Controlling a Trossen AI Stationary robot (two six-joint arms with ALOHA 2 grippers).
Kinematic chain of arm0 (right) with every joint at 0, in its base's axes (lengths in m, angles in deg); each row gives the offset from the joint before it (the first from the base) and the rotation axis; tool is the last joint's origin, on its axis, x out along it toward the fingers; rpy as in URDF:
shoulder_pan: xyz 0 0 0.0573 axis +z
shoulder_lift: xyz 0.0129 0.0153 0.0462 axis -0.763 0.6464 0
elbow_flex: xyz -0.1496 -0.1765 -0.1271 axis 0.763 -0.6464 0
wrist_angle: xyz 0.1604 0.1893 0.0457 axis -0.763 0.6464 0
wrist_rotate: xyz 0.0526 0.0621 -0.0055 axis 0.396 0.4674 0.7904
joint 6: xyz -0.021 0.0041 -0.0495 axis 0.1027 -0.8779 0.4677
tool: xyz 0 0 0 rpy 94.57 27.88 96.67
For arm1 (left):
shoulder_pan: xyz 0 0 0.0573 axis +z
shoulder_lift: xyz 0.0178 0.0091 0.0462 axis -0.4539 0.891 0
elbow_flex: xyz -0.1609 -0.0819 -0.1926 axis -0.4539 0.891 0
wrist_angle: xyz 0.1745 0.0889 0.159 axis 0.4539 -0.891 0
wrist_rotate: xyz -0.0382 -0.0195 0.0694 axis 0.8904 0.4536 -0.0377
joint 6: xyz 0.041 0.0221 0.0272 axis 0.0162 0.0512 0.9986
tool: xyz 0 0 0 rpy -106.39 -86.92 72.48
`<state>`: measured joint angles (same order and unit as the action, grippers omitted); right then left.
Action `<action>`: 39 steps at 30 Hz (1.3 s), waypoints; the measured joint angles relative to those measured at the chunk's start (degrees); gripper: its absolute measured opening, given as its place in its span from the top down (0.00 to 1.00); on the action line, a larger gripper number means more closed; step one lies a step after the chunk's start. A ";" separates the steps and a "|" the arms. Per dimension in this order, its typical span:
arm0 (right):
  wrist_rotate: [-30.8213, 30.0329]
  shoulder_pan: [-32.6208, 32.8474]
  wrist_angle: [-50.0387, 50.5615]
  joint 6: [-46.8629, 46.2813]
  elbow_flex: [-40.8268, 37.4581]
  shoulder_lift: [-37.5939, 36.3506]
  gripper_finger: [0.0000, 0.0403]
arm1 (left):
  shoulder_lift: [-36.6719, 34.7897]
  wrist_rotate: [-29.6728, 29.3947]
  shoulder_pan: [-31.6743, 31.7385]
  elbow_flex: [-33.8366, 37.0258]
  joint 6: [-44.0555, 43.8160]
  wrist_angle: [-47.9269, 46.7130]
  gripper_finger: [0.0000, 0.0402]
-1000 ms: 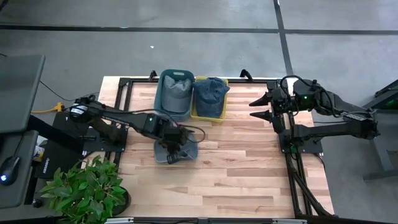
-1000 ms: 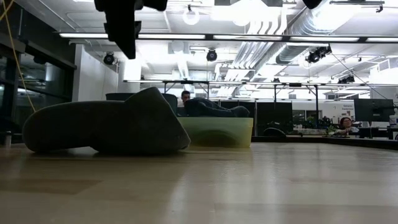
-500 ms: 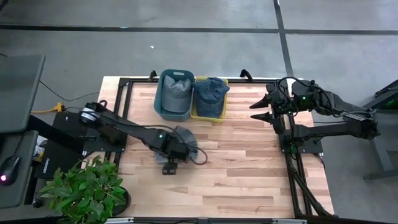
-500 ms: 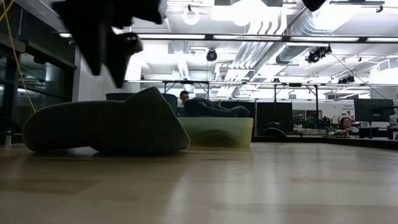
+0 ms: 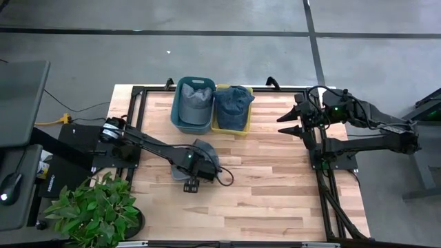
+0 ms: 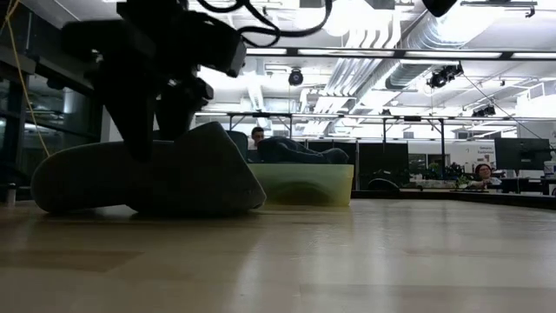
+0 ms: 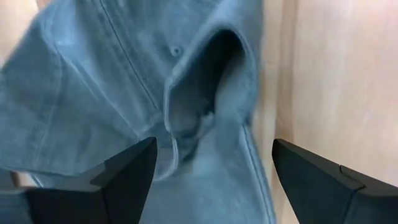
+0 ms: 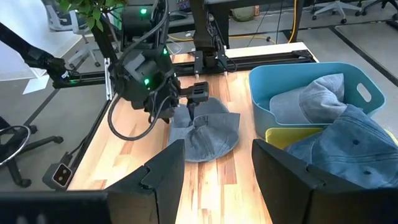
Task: Pick & Place hat
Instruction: Put the gray cap into the blue bin
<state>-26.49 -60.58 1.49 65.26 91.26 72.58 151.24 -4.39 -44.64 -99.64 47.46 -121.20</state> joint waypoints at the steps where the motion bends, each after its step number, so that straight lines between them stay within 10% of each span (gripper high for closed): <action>1: 0.00 0.00 0.04 0.00 0.00 0.00 0.55 | 0.38 -0.34 0.02 -0.04 0.18 0.19 0.21; 14: 0.01 0.00 0.26 -0.21 0.00 0.00 0.55 | 3.57 -2.16 2.80 -0.03 4.58 4.76 0.21; 25: 0.35 0.00 1.68 -1.31 0.00 0.00 0.55 | 3.57 10.51 6.39 -0.03 12.49 7.59 0.26; 39: 0.35 0.01 1.71 -1.75 0.00 0.00 0.55 | 3.57 12.26 6.40 -0.03 11.85 7.34 0.95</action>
<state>-26.14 -60.57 3.20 63.51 91.26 72.58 154.82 7.87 -38.24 -99.67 59.31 -113.86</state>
